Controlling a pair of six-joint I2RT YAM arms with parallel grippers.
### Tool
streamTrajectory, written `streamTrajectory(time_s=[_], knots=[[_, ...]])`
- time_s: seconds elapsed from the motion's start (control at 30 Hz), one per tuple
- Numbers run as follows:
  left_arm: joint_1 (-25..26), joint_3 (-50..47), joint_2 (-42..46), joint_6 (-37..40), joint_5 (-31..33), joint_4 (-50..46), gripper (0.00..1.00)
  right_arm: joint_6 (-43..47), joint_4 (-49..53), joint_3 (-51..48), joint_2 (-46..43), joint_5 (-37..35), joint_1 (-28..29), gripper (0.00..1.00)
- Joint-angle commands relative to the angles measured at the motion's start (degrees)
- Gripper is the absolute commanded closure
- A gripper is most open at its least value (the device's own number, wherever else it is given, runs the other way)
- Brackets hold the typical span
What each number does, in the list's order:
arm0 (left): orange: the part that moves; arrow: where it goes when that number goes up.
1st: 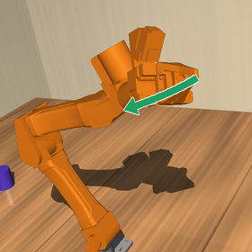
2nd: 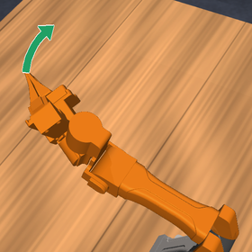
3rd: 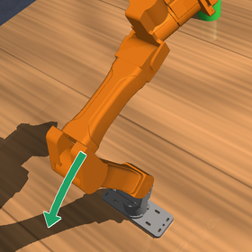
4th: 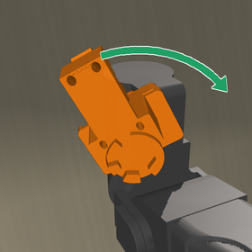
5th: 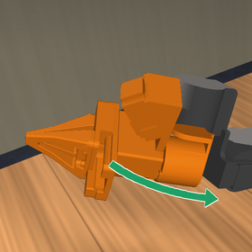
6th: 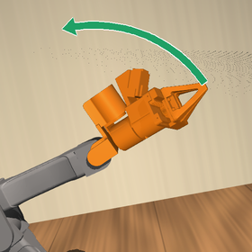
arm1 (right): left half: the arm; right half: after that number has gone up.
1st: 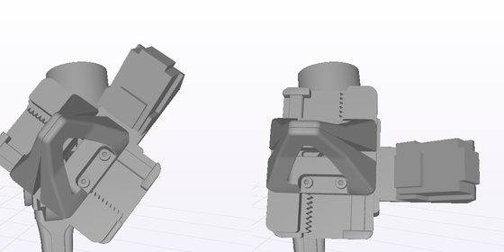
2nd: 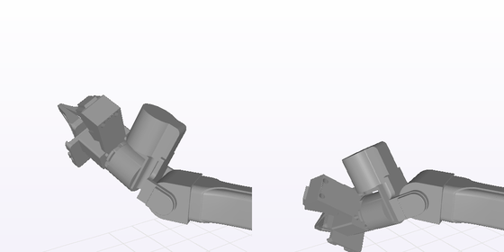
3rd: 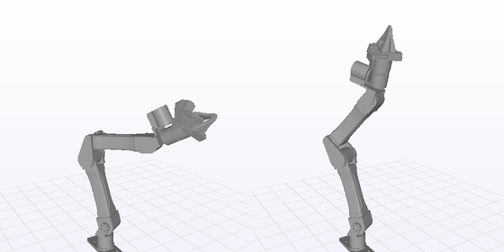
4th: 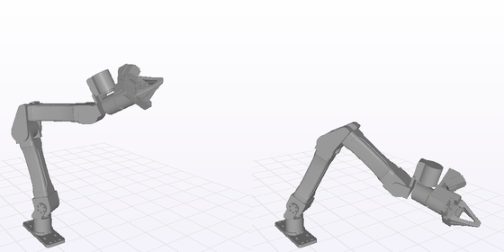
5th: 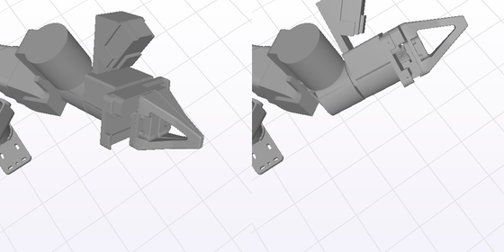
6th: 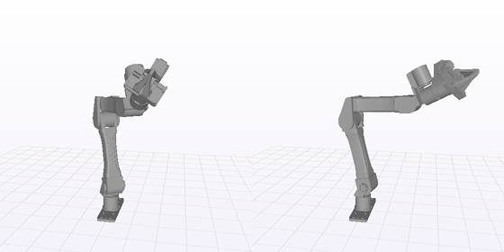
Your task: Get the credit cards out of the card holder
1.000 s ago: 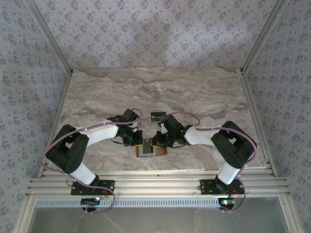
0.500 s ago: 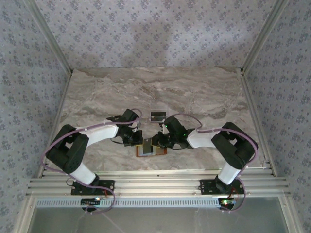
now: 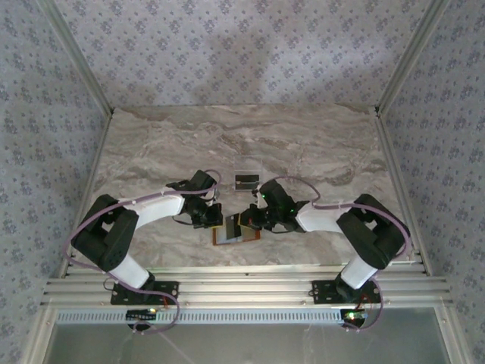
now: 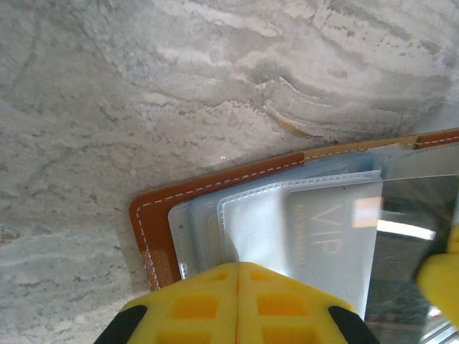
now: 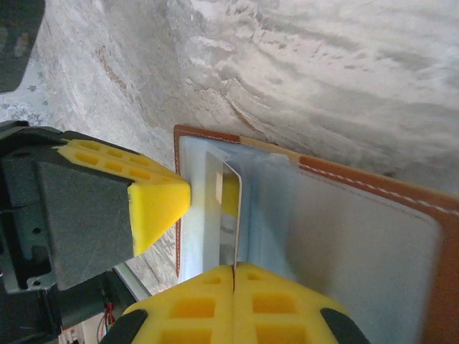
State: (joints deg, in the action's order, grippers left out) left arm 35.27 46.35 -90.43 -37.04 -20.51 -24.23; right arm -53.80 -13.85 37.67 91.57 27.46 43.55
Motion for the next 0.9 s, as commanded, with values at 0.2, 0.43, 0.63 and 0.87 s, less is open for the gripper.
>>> streamTrajectory(time_s=[0.2, 0.43, 0.63, 0.87], knots=[[0.15, 1.62, 1.46, 0.91, 4.5, -6.73, 0.81, 11.9, 15.27, 2.24, -9.57, -4.27, -2.49, 1.0], [0.07, 5.27, 5.7, 1.37, 4.35, -7.58, 0.69, 24.75, 26.41, 8.18, -15.39, -8.25, -3.87, 1.0], [-1.24, 5.06, 9.0, 1.62, 6.38, -9.05, 0.64, 47.78, 36.63, 17.07, -13.66, -7.87, -6.45, 1.0], [-3.01, 1.25, 10.91, 3.13, 7.85, -12.65, 0.69, 77.21, 50.55, 28.32, -6.15, -15.08, -7.38, 1.0]])
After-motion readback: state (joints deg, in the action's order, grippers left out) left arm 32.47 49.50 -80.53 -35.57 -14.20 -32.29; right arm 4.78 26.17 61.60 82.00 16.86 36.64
